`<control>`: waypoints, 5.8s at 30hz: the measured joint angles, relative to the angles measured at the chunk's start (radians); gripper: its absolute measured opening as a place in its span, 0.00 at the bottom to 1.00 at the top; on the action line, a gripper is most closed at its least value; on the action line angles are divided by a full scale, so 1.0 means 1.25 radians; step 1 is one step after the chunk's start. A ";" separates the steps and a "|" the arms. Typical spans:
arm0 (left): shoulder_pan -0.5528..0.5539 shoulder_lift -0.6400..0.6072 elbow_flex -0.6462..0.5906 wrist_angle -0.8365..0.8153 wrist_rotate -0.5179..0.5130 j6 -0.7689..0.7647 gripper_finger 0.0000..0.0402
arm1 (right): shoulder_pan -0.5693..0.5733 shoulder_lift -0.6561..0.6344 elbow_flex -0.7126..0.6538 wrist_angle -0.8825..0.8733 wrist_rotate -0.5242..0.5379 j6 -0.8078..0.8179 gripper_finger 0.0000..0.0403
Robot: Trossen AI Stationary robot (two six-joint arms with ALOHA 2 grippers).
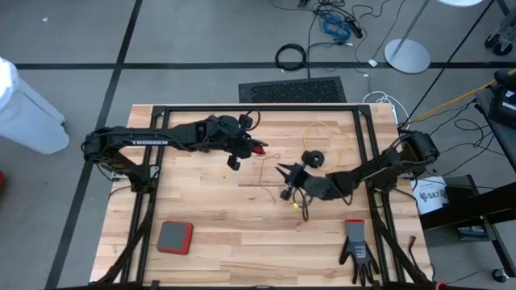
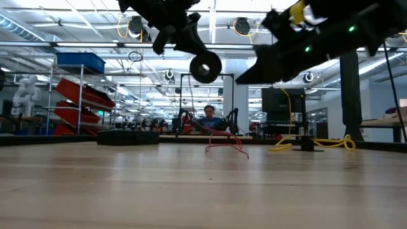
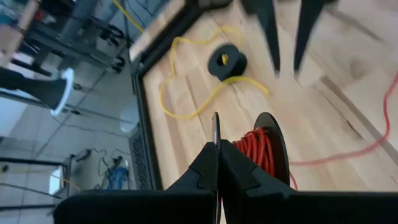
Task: Coil cords
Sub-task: Coil the red wire onto the black spool
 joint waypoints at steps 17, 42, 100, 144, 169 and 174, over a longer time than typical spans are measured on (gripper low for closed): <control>-0.060 -0.004 0.041 0.003 0.024 -0.001 0.00 | -0.180 0.203 -0.001 0.278 -0.319 -0.136 0.32; -0.086 -0.004 0.058 0.014 0.045 -0.006 0.00 | -0.252 0.299 0.085 0.275 -0.442 -0.129 0.32; 0.015 0.020 0.058 -0.220 0.073 -0.023 0.00 | -0.179 0.142 0.089 0.096 -0.417 -0.020 0.00; 0.051 0.194 0.056 0.551 0.231 -0.581 0.00 | -0.040 0.084 -0.053 0.414 0.220 -0.384 0.00; 0.082 0.092 0.057 0.214 0.327 -0.233 0.00 | -0.028 -0.245 -0.076 0.100 0.097 -0.322 0.01; 0.043 0.092 0.057 0.226 0.160 -0.138 0.00 | -0.025 -0.250 -0.012 -0.016 0.080 -0.250 0.01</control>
